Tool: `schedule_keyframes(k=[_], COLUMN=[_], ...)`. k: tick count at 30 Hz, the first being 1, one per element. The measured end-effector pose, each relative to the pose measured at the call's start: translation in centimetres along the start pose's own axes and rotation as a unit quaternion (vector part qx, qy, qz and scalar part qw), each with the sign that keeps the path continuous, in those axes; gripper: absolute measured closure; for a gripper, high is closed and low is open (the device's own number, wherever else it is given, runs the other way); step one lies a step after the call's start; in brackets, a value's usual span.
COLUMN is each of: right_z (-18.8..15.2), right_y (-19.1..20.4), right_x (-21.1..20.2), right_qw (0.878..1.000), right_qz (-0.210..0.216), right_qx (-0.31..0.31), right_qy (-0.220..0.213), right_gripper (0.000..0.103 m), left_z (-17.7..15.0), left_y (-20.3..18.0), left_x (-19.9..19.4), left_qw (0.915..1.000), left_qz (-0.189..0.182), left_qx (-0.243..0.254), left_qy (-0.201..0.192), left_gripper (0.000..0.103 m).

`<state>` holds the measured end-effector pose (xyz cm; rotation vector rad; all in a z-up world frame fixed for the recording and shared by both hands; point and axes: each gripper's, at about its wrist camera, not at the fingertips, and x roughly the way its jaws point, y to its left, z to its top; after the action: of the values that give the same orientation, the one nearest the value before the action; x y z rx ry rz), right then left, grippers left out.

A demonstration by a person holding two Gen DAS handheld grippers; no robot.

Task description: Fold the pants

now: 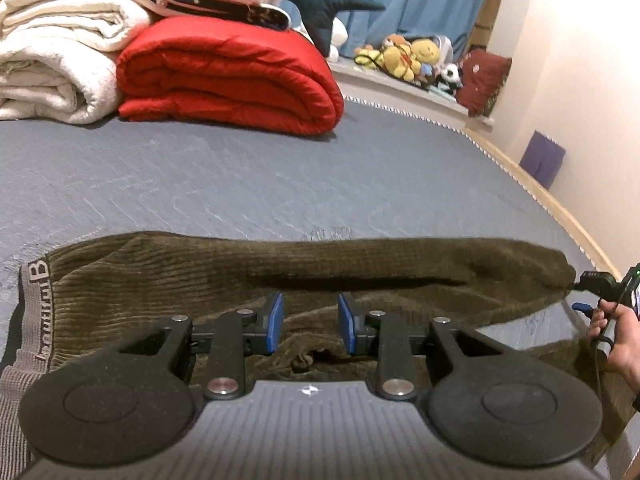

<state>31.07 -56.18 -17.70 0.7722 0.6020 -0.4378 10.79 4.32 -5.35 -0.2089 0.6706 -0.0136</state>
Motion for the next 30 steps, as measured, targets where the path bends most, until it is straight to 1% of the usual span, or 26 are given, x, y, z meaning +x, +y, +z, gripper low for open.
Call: schedule_keyframes(k=[1,2,5,7,8,9,10,11,12,13,14,16,17,18,19,20,21,22,23,24,25,26,27,28,29,30], right_z=[-0.2,-0.3,-0.5,-0.8,-0.9,-0.9,-0.9,-0.8,-0.7,-0.6,-0.5,0.0,0.3,0.8,1.4,1.8,1.9,1.7,1.5,1.2,0.9,0.7,0.7,0.8,1.0,1.2], right_y=[-0.3,-0.3,0.8,1.7,2.2,2.4,2.3,2.0,2.1,2.3,2.5,3.2,3.5,3.6,3.8,4.0,4.2,4.0,3.6,3.0,2.3,1.3,0.4,-0.1,-0.2,0.2], right_x=[0.3,0.5,1.2,1.6,1.7,1.9,1.9,1.6,1.2,0.5,-0.1,-1.9,-2.8,-4.1,-5.5,-6.8,-8.0,-8.7,-8.6,-7.6,-6.3,-5.3,-4.9,-5.1,-5.6,-6.5], right_qw=[1.0,1.0,0.999,0.997,0.997,0.996,0.997,0.997,0.998,0.998,0.998,0.998,0.998,0.998,0.998,0.998,0.997,0.997,0.996,0.994,0.991,0.987,0.985,0.985,0.986,0.986], right_qz=[0.003,0.013,0.041,0.047,0.04,0.027,0.021,0.025,0.025,0.023,0.025,0.03,0.033,0.035,0.027,0.013,-0.009,-0.034,-0.063,-0.086,-0.101,-0.117,-0.13,-0.14,-0.137,-0.145], right_qx=[0.008,0.01,-0.016,-0.043,-0.062,-0.074,-0.071,-0.058,-0.053,-0.054,-0.057,-0.062,-0.058,-0.052,-0.05,-0.051,-0.056,-0.061,-0.063,-0.065,-0.069,-0.067,-0.059,-0.059,-0.062,-0.074], right_qy=[0.0,0.001,0.018,0.034,0.034,0.033,0.035,0.036,0.033,0.026,0.02,0.005,-0.001,-0.012,-0.027,-0.039,-0.045,-0.041,-0.021,0.014,0.058,0.085,0.094,0.085,0.068,0.036], right_gripper=[0.05,0.05,0.05,0.053,0.069,0.082,0.089,0.092,0.094,0.095,0.096,0.096,0.097,0.097,0.097,0.097,0.097,0.097,0.097,0.097,0.096,0.094,0.091,0.086,0.079,0.077], left_z=[-0.2,-0.5,-1.2,-1.7,-2.0,-2.2,-2.5,-2.7,-2.9,-3.2,-3.4,-3.7,-3.8,-4.1,-4.2,-4.4,-4.5,-4.3,-4.0,-3.5,-3.0,-2.6,-2.3,-2.1,-1.9,-1.7], left_y=[-0.2,-0.4,-0.9,-1.1,-1.1,-1.0,-1.0,-1.0,-1.0,-1.1,-1.2,-1.5,-1.6,-1.6,-1.6,-1.5,-1.3,-1.0,-0.7,-0.4,-0.3,-0.2,-0.4,-0.6,-0.8,-1.0], left_x=[0.4,1.0,3.0,4.5,5.3,6.1,6.9,7.5,8.1,8.7,9.2,9.9,10.2,10.5,10.7,10.9,11.1,10.9,10.6,10.3,9.7,9.1,8.4,8.0,7.5,6.9], left_qw=[1.0,0.9998,0.9988,0.9977,0.9972,0.9969,0.9963,0.9959,0.9954,0.9947,0.994,0.9919,0.991,0.9898,0.9884,0.9863,0.9836,0.9819,0.9816,0.9807,0.9798,0.9795,0.9777,0.9755,0.9737,0.9744], left_qz=[-0.003,-0.005,-0.003,0.001,0.002,0.002,0.004,0.008,0.011,0.011,0.015,0.025,0.025,0.025,0.031,0.04,0.053,0.052,0.045,0.041,0.036,0.029,0.023,0.02,0.018,0.018], left_qx=[0.005,0.012,0.036,0.047,0.049,0.048,0.049,0.05,0.053,0.06,0.07,0.092,0.1,0.109,0.119,0.129,0.141,0.146,0.143,0.138,0.133,0.133,0.138,0.144,0.15,0.153], left_qy=[0.006,0.013,0.033,0.049,0.056,0.063,0.07,0.075,0.079,0.083,0.083,0.083,0.086,0.088,0.089,0.094,0.1,0.108,0.117,0.133,0.145,0.149,0.157,0.165,0.171,0.164], left_gripper=[0.066,0.062,0.058,0.057,0.057,0.057,0.057,0.056,0.055,0.05,0.047,0.045,0.043,0.043,0.046,0.069,0.08,0.084,0.086,0.086,0.087,0.086,0.086,0.081,0.081,0.079])
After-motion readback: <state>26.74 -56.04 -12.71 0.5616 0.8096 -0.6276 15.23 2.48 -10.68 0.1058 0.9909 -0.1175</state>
